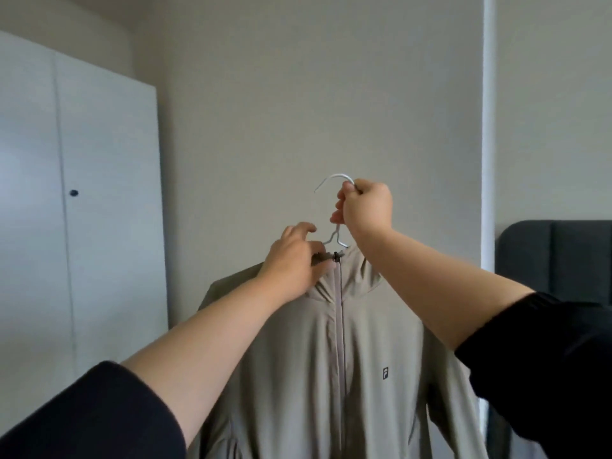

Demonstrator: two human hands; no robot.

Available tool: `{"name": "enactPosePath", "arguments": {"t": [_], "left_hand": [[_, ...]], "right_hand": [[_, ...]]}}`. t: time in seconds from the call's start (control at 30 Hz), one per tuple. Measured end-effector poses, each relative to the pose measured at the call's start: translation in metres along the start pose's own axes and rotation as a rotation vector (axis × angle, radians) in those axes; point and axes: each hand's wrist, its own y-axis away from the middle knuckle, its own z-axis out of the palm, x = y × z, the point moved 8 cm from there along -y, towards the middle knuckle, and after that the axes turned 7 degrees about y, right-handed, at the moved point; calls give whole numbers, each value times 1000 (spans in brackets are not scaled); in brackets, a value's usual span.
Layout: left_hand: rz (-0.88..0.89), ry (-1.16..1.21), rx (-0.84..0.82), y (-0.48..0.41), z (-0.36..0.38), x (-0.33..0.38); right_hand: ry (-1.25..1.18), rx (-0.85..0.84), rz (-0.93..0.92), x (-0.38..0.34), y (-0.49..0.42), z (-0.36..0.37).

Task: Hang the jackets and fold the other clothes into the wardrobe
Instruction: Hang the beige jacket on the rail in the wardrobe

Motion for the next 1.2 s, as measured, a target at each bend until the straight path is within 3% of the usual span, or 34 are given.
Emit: {"name": "enactPosePath", "arguments": {"t": [0.1, 0.17, 0.27, 0.37, 0.43, 0.47, 0.53, 0.6, 0.63, 0.73, 0.77, 0.83, 0.93, 1.03, 1.13, 1.2], "left_hand": [[29, 4, 35, 14, 6, -2], [16, -34, -29, 27, 20, -3], [3, -142, -238, 59, 53, -12], [153, -375, -550, 107, 94, -12], [249, -431, -600, 123, 96, -14], [283, -373, -539, 123, 86, -13], [347, -201, -167, 109, 44, -11], [188, -161, 214, 95, -4, -31], [18, -191, 258, 88, -17, -51], [-444, -127, -70, 70, -13, -113], [-503, -116, -188, 67, -9, -123], [-483, -153, -263, 62, -8, -131], [-427, -202, -137, 57, -23, -132], [-462, -218, -46, 66, -43, -144], [-488, -262, 25, 74, -65, -154], [-491, -309, 64, 75, -74, -155]], "right_hand": [[-65, 3, 59, 11, -2, 21], [-74, 7, 89, 19, -2, 31], [-88, 24, 139, 31, 0, 40], [-129, 23, 148, 34, 2, 50], [-140, -20, 137, 33, 7, 60], [-145, -48, 133, 33, 10, 64], [-172, -105, 130, 34, 17, 73], [-194, -158, 127, 33, 22, 80], [-194, -185, 123, 31, 24, 83], [-182, -286, 81, 22, 33, 93], [-168, -323, 58, 18, 36, 97], [-136, -346, 9, 12, 38, 100], [25, -237, -96, 8, 33, 87], [375, -172, -91, 25, 28, 72], [775, -386, 133, 69, 42, 79], [682, -586, 335, 93, 62, 97]]}}
